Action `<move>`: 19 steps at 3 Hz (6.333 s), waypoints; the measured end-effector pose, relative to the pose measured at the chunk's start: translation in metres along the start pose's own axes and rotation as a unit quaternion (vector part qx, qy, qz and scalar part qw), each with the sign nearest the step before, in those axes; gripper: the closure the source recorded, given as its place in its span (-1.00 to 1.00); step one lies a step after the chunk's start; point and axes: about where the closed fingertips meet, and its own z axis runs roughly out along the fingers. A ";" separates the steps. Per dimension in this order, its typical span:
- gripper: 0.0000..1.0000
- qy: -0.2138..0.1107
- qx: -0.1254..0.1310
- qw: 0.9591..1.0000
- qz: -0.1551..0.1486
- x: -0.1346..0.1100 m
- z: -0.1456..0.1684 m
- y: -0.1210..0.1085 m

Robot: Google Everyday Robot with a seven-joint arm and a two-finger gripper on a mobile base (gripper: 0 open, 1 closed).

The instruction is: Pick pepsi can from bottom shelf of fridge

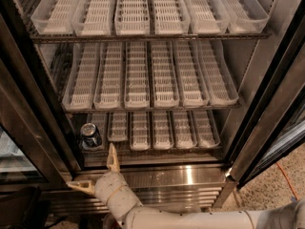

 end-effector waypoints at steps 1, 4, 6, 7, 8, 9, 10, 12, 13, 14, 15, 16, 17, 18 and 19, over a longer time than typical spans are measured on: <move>-1.00 0.000 0.000 1.000 0.001 0.000 0.000 0.000; -1.00 -0.032 0.091 0.995 -0.034 -0.002 0.033 -0.014; -0.76 -0.017 0.143 0.986 -0.086 0.009 0.051 -0.027; -0.72 -0.008 0.160 0.982 -0.096 0.014 0.049 -0.034; -0.62 0.001 0.170 0.981 -0.096 0.019 0.047 -0.036; -0.32 0.007 0.174 0.981 -0.090 0.023 0.049 -0.037; -0.24 0.015 0.178 0.980 -0.085 0.030 0.054 -0.036; -0.34 0.027 0.191 0.978 -0.074 0.046 0.066 -0.038; -0.38 0.031 0.187 0.980 -0.067 0.052 0.073 -0.038; -0.44 0.029 0.186 0.980 -0.061 0.052 0.082 -0.040; -0.42 0.019 0.185 0.981 -0.049 0.044 0.093 -0.043; -0.40 0.014 0.188 0.981 -0.035 0.042 0.101 -0.047; -0.40 0.012 0.196 0.980 -0.019 0.043 0.106 -0.053; -0.46 0.015 0.202 0.979 -0.008 0.047 0.109 -0.057; -0.44 0.014 0.204 0.979 0.004 0.049 0.120 -0.058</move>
Offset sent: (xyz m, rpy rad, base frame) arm 0.0105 0.0007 0.0007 0.0310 -0.0327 -0.1337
